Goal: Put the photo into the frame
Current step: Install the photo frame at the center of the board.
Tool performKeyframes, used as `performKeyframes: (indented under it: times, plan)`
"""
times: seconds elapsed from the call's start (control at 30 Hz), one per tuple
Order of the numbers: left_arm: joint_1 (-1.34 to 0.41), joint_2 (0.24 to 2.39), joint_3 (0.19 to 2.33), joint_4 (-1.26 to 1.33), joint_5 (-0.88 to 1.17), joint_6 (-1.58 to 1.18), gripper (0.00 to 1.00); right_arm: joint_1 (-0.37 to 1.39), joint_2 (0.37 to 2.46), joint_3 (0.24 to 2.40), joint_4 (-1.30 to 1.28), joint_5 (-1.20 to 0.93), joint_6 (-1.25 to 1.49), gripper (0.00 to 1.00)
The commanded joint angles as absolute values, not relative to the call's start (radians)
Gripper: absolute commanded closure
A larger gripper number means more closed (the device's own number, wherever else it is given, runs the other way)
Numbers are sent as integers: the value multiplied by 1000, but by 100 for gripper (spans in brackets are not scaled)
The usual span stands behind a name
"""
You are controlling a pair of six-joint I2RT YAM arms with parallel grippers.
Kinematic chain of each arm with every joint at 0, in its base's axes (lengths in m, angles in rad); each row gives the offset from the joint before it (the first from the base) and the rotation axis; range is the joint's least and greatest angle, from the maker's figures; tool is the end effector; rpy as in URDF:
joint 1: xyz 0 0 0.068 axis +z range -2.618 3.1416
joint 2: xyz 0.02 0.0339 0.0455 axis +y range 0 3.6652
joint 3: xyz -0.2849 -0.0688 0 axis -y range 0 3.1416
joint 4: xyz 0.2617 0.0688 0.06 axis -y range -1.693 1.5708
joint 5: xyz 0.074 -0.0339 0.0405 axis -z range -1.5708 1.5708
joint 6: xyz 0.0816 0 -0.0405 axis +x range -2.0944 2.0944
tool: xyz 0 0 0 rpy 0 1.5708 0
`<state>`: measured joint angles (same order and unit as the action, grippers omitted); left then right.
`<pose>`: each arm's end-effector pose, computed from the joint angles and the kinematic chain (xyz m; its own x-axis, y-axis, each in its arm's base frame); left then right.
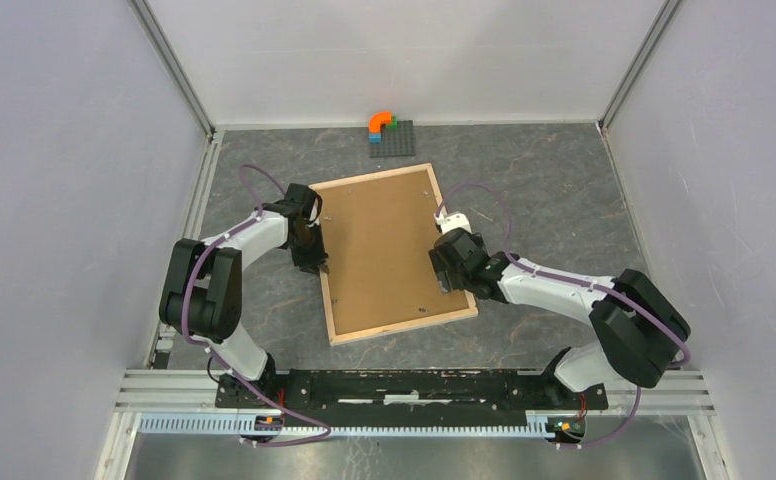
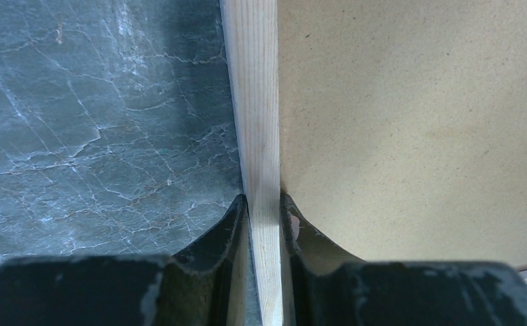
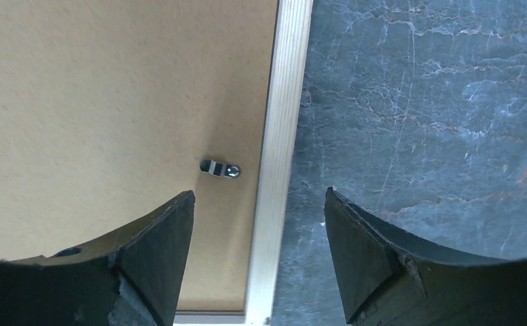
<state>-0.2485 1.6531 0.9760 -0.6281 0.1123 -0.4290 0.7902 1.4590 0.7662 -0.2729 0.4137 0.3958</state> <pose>0.3134 -0.0890 0.1306 -0.9641 -0.1818 -0.1937 -0.1409 0.9680 -0.2075 0.2432 0.1989 0.1533 -0.7228 -0.2281 -0.6523 -0.2286 0.9697 -0.0857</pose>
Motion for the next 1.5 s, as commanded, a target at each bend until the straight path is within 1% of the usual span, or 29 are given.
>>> performKeyframes:
  times: [0.0, 0.13, 0.3, 0.4, 0.6, 0.7, 0.77, 0.87, 0.97, 1.1, 1.27, 1.37, 1.43, 1.47]
  plan:
    - [-259, 1647, 975, -627, 217, -408, 98, 760, 1425, 715, -138, 364, 196, 24]
    - [-259, 1647, 971, -627, 211, -407, 98, 728, 1474, 718, -109, 339, 150, 31]
    - [-259, 1641, 968, -627, 206, -407, 98, 713, 1510, 704, -61, 342, 164, 34]
    - [-258, 1643, 973, -627, 210, -408, 98, 713, 1538, 706, -54, 340, 188, 38]
    - [-258, 1644, 970, -627, 208, -408, 98, 718, 1568, 720, -159, 356, 315, 47]
    - [-259, 1647, 974, -627, 209, -409, 98, 739, 1536, 704, -185, 338, 347, 46]
    - [-259, 1644, 971, -627, 201, -410, 98, 744, 1513, 707, -214, 327, 355, 40]
    - [-259, 1651, 978, -627, 218, -413, 98, 743, 1466, 692, -220, 323, 354, 39]
    - [-259, 1648, 975, -627, 210, -413, 98, 744, 1453, 679, -210, 349, 349, 40]
    - [-259, 1646, 977, -622, 229, -416, 98, 743, 1497, 692, -186, 387, 370, 43]
    - [-259, 1641, 968, -621, 226, -416, 98, 744, 1561, 730, -183, 387, 386, 44]
    - [-259, 1636, 970, -620, 231, -416, 98, 744, 1562, 725, -189, 418, 421, 49]
    - [-260, 1629, 965, -621, 219, -416, 98, 744, 1560, 727, -208, 430, 450, 58]
    - [-259, 1629, 966, -621, 218, -417, 98, 744, 1559, 727, -212, 425, 463, 65]
